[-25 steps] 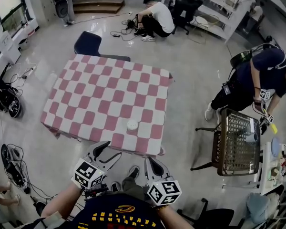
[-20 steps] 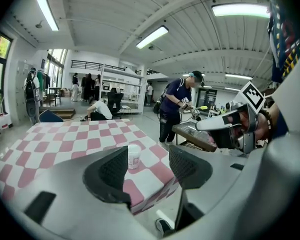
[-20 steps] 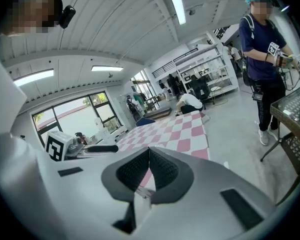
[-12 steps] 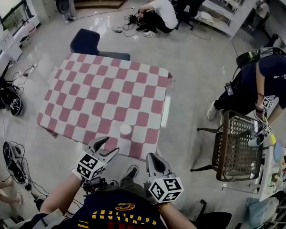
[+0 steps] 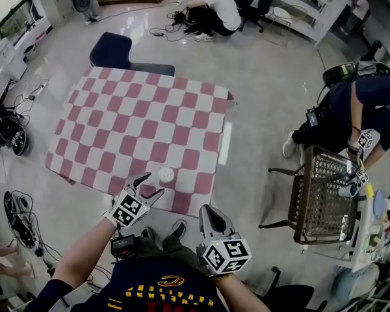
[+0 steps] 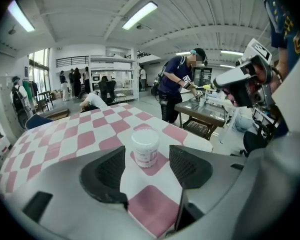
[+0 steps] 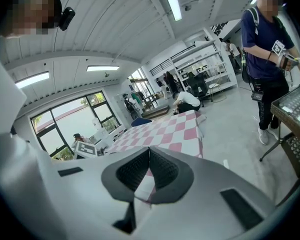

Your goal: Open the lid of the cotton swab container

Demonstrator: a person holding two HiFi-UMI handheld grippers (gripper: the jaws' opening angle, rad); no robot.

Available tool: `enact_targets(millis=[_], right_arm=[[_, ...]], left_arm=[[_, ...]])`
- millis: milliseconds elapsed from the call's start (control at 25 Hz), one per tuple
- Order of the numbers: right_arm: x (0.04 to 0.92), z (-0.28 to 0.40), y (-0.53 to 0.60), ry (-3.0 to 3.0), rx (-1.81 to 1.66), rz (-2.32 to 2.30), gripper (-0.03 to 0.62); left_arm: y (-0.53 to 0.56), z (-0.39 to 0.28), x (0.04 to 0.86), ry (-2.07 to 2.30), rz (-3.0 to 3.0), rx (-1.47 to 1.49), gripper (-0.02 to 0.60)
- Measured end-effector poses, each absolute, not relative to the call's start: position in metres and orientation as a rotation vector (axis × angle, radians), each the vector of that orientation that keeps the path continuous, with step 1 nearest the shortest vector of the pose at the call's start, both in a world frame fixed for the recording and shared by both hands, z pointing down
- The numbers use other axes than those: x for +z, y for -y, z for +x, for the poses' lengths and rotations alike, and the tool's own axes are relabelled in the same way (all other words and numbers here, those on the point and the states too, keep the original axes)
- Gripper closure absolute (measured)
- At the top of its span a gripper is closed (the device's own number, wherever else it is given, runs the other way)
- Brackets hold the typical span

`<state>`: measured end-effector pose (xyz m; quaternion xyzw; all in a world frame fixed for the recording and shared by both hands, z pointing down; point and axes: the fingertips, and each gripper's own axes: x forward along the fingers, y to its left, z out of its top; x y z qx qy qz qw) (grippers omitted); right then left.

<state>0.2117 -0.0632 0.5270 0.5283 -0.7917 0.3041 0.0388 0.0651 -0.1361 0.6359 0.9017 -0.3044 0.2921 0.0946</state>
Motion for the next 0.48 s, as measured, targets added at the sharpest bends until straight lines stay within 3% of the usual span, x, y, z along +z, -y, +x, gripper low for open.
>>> enact_targets(millis=[480], right_arm=[[0.53, 0.212, 0.052, 2.305, 0.983, 1.805, 0.583]], left_arm=[[0.152, 0.08, 0.69, 0.623, 2.792, 1.092, 0.319]])
